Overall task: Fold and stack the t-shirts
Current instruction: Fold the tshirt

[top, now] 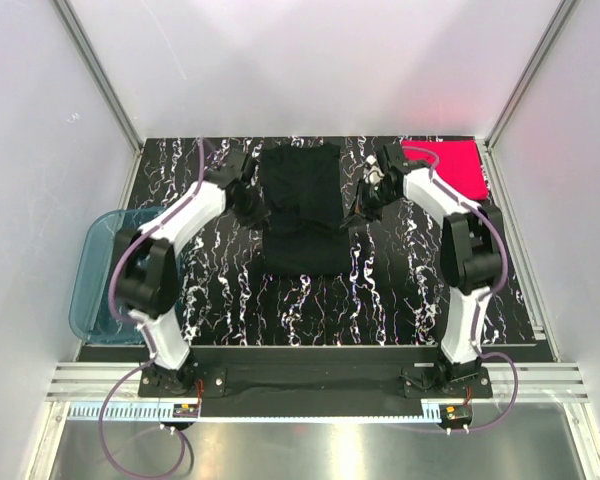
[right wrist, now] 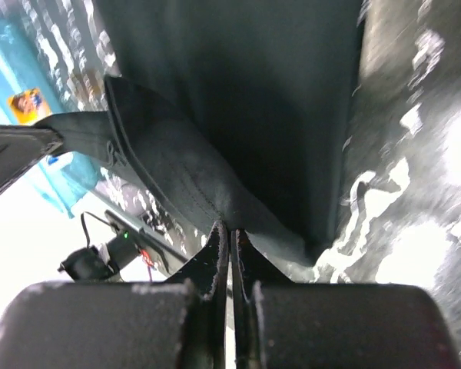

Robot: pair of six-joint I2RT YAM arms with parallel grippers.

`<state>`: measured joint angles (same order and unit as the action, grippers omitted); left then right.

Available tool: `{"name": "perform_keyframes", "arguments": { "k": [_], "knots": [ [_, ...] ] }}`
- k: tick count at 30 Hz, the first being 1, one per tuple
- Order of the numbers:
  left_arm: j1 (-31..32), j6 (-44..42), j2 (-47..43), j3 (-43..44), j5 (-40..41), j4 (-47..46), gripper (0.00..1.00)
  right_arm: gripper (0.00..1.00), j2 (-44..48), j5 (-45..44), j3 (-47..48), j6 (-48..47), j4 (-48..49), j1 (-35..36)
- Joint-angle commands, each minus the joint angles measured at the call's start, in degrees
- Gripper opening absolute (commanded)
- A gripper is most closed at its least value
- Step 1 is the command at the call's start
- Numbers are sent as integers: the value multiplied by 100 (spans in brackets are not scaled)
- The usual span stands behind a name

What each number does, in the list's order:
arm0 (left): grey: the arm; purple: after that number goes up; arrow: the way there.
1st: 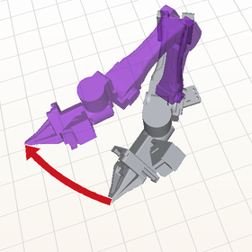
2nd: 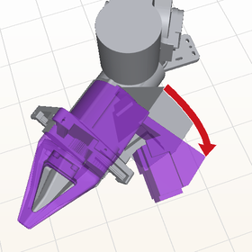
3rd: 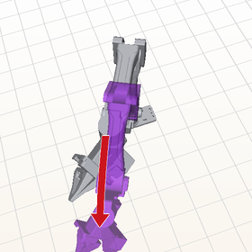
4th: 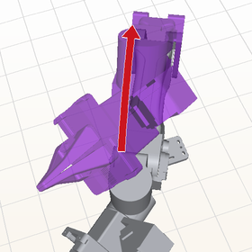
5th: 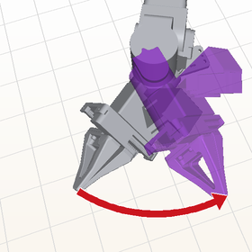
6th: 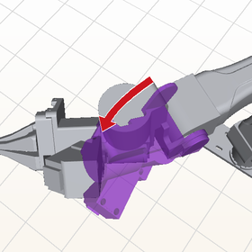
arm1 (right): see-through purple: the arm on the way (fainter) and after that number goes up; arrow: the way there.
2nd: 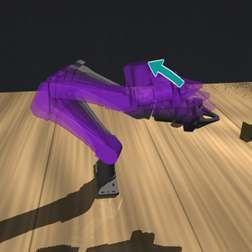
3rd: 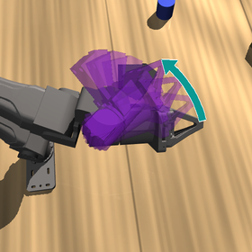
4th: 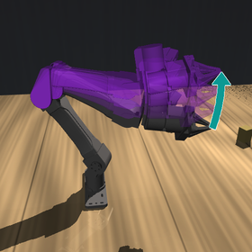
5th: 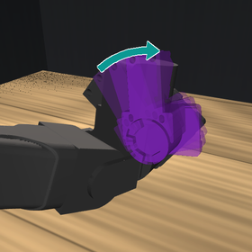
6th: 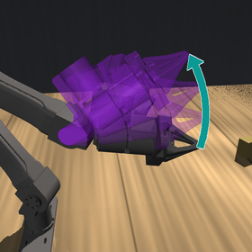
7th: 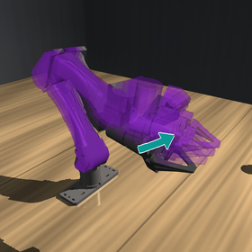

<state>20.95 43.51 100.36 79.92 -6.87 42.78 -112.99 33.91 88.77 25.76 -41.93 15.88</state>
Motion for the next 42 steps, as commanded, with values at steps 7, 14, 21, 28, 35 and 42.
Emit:
{"name": "perform_keyframes", "arguments": {
  "k": [7, 14, 21, 28, 35, 42],
  "knots": [
    [-363, -589, 1345, 1517, -235, 301, 0, 0, -1452, 308, 1825, -299, -561, -190],
    [-530, -764, 1926, 2000, -534, 160, 0, 0, -2104, 450, 2680, -238, -719, -252],
    [-636, -993, 2576, 2817, -772, 169, 0, 2, -2622, 432, 3242, -115, -799, -287],
    [-689, -941, 2577, 2934, -588, 178, 0, 1, -2580, 380, 3384, -177, -887, -340],
    [-741, -756, 2479, 2765, -754, -604, 0, 2, -2499, 274, 3260, 105, -412, -542],
    [-856, -782, 3191, 3775, -545, -316, 39, 40, -3308, 134, 4619, 105, -886, -621]
  ]
}}
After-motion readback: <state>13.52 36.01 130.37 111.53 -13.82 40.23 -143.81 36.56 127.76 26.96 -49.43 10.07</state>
